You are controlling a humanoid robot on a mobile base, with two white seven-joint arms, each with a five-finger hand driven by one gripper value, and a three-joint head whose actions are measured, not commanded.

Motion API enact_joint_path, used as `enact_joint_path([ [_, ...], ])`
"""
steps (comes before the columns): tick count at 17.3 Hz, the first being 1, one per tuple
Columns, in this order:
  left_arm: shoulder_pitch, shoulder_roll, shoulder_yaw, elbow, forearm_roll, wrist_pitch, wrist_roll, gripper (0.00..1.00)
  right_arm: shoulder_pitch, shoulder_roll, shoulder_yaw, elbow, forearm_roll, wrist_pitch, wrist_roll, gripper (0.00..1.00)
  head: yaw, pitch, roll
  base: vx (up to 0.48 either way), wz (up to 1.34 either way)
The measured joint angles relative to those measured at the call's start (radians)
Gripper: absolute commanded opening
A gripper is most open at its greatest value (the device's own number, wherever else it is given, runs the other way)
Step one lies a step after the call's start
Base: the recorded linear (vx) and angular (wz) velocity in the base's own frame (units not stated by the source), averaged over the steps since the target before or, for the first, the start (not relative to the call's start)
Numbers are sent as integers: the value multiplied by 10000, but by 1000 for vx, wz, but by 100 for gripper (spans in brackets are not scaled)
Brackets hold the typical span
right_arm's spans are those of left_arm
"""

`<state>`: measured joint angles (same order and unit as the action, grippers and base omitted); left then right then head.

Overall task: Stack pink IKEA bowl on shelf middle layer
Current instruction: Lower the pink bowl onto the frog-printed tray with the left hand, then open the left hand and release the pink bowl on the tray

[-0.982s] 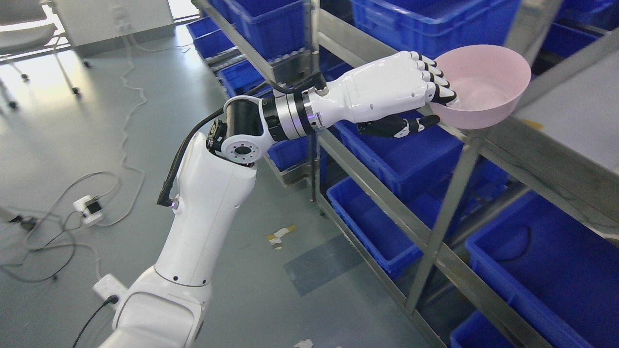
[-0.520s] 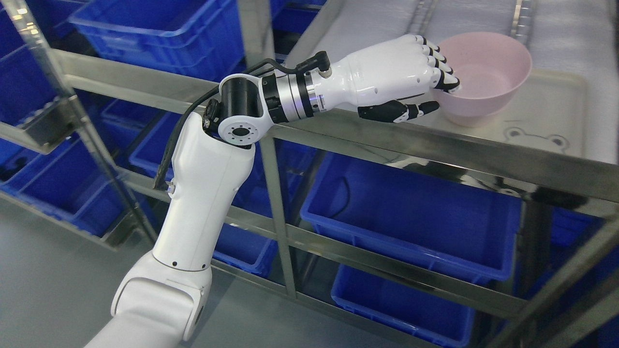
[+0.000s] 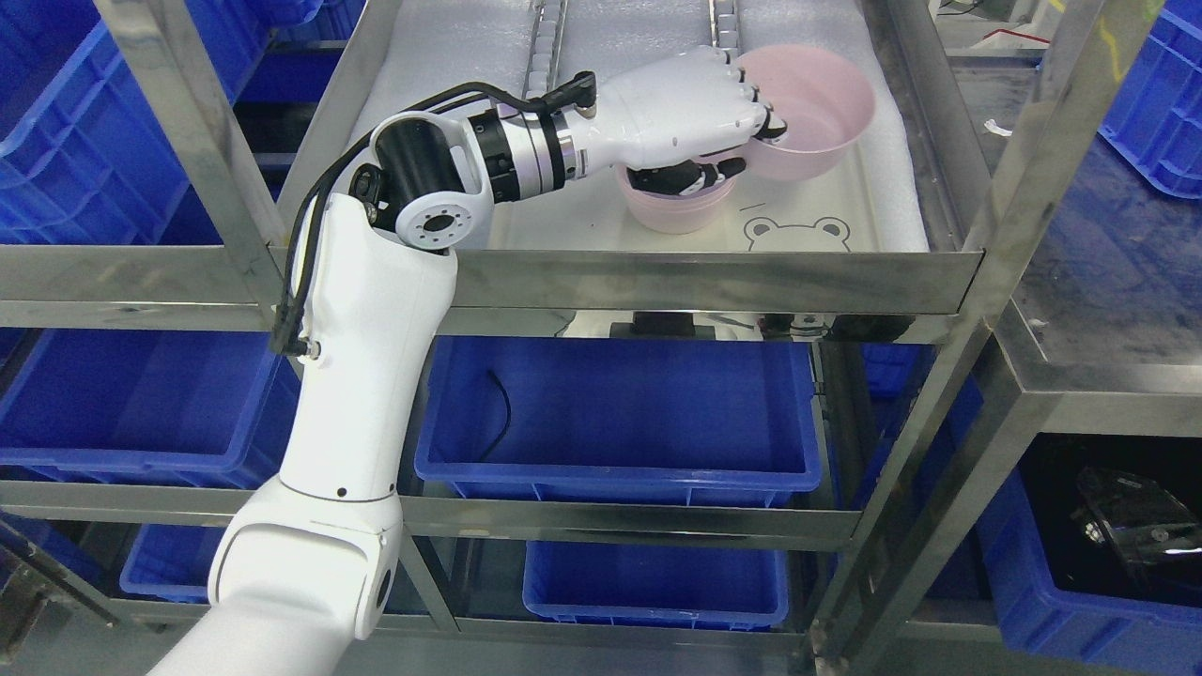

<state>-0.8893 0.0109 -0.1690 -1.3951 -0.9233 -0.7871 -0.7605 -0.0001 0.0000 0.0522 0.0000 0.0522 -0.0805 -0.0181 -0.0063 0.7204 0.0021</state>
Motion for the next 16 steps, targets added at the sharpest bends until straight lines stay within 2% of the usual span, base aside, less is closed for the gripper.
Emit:
enact_joint_path([
  [5, 72, 324, 508, 153, -569, 50, -94, 7, 1, 0, 0, 0, 0, 0, 1, 100, 0, -1, 0, 34, -23],
  [16, 378, 43, 953, 426, -789, 31, -321, 9, 1, 0, 0, 0, 0, 0, 3, 100, 0, -3, 0, -12, 55],
])
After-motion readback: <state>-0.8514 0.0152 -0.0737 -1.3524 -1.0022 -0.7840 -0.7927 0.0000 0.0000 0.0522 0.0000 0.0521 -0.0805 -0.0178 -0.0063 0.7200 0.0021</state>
